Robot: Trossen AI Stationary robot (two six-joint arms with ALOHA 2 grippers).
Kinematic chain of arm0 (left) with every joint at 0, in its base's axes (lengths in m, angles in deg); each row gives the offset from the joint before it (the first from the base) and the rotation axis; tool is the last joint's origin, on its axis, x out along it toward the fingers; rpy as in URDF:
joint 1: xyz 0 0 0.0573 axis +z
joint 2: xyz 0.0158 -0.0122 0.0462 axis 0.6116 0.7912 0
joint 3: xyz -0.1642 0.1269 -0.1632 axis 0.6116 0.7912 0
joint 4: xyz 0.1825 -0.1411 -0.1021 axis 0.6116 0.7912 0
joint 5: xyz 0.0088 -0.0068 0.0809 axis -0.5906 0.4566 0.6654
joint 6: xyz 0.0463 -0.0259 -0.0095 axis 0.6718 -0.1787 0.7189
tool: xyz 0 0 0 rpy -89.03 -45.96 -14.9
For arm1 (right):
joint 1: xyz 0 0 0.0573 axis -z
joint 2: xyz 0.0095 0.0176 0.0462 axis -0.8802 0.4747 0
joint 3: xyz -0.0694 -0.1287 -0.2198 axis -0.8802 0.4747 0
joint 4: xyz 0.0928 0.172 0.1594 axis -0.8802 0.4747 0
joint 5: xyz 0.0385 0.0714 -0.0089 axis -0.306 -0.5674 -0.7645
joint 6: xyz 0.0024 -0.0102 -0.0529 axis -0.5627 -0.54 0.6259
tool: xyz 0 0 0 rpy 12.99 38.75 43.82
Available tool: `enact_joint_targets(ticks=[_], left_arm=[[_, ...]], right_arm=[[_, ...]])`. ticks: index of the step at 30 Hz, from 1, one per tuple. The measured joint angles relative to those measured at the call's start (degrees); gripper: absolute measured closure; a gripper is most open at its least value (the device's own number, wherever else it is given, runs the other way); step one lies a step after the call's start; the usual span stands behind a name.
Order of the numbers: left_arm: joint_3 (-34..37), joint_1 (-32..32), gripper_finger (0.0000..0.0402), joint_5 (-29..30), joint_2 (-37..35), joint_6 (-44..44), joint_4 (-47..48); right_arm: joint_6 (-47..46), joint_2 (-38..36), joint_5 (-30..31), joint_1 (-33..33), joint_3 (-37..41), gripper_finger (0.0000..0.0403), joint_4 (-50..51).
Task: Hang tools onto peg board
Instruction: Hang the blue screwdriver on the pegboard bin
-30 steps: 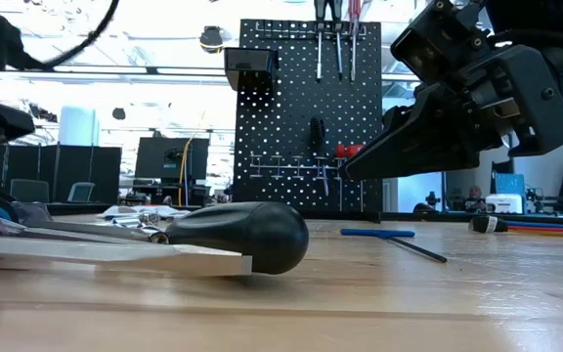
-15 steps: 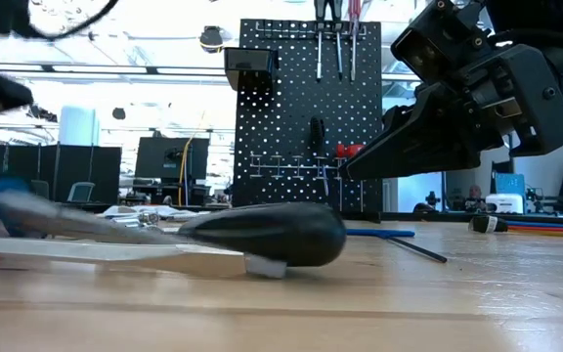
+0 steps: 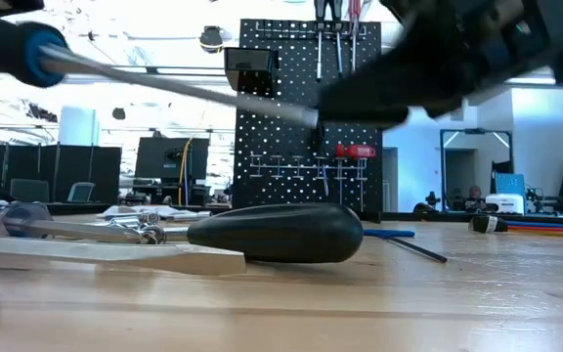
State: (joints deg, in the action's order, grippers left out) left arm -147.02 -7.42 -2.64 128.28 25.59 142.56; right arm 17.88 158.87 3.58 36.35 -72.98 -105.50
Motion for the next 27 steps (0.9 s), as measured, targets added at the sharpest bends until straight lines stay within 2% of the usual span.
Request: enact_joint_targets(ticks=[2, 11, 19, 27], left_arm=[[0.0, 0.6, 0.0259, -1.0, 0.0, -0.6, 0.2], [0.0, 1.5, 0.0259, -2.1, 0.0, -0.6, 1.7], [-0.1, 1.5, 0.0259, -2.0, 0.0, -1.6, 2.0], [-0.1, 1.5, 0.0259, -2.0, 0.0, -1.3, 2.1]], right_arm=[[0.9, 0.2, -1.7, 0.1, -3.3, 0.0251, 4.4], [1.6, 5.8, -2.7, -1.5, -15.4, 0.0251, 20.5], [1.6, 11.7, -1.6, -1.5, -23.2, 0.0251, 27.9], [2.0, 13.0, 0.7, -1.6, -24.8, 0.0264, 29.0]])
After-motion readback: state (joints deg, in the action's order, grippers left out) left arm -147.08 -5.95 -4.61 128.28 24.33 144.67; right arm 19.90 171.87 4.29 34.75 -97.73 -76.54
